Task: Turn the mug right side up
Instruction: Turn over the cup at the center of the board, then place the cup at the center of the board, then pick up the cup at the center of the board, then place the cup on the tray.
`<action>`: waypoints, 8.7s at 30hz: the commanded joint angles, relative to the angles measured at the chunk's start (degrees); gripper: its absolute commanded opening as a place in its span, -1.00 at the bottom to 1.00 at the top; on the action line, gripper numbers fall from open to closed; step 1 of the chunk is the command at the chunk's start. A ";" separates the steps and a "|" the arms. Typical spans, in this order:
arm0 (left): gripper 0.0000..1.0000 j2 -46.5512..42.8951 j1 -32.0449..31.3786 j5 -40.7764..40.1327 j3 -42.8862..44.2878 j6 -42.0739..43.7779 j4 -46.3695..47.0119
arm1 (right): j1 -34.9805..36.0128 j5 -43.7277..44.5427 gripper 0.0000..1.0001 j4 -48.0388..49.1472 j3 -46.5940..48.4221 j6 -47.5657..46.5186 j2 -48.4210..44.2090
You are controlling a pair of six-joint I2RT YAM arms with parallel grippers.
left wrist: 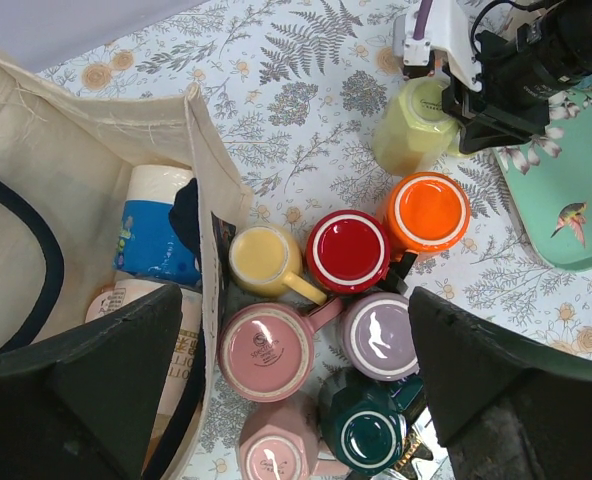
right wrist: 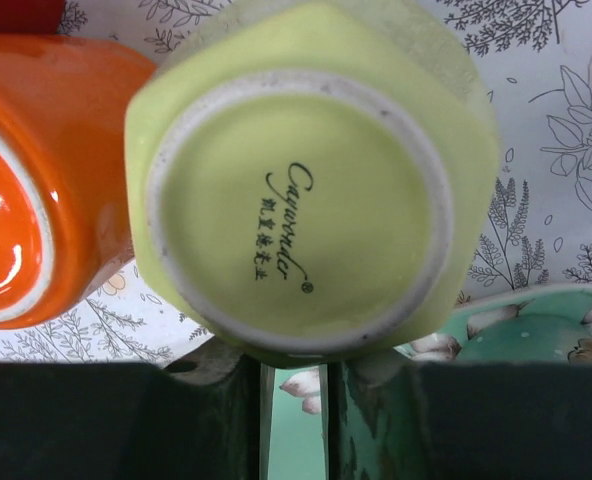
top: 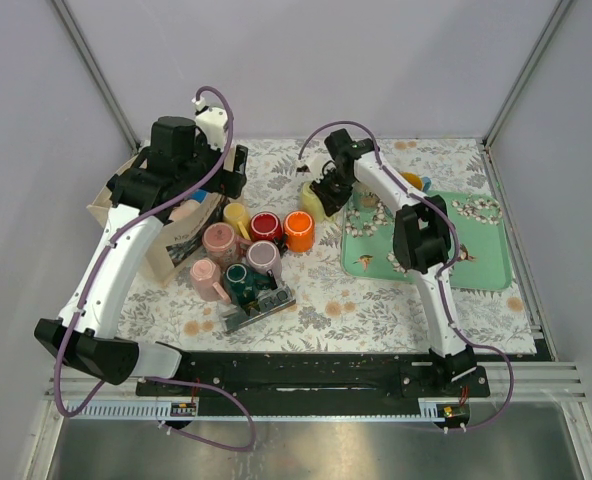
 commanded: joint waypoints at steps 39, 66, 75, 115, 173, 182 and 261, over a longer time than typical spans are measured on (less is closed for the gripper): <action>0.02 -10.09 -15.45 17.76 -51.97 69.46 101.92 | -2.63 -60.30 -1.00 -6.90 -3.31 24.19 -27.82; -1.00 3.08 -20.19 12.67 -7.25 27.03 -3.97 | -9.48 12.46 0.49 17.26 -25.97 20.59 -44.59; -1.00 25.58 -20.90 11.17 9.27 8.93 -20.58 | -11.85 15.29 0.50 24.90 -40.74 19.10 -57.77; 0.25 29.48 -18.45 6.95 14.74 0.12 -19.90 | 2.82 -7.30 0.45 24.92 -52.27 12.94 -69.04; 0.62 2.57 1.43 7.56 2.61 1.43 -14.54 | 14.98 9.76 -1.00 5.17 -45.68 8.74 -63.23; 0.61 5.12 1.34 8.70 3.49 2.31 -14.89 | -8.31 9.32 -1.00 -1.62 -40.67 -5.76 -65.97; 0.68 1.09 0.81 4.51 -0.37 3.45 -10.16 | -21.63 -10.97 0.28 7.77 -33.88 -13.95 -47.67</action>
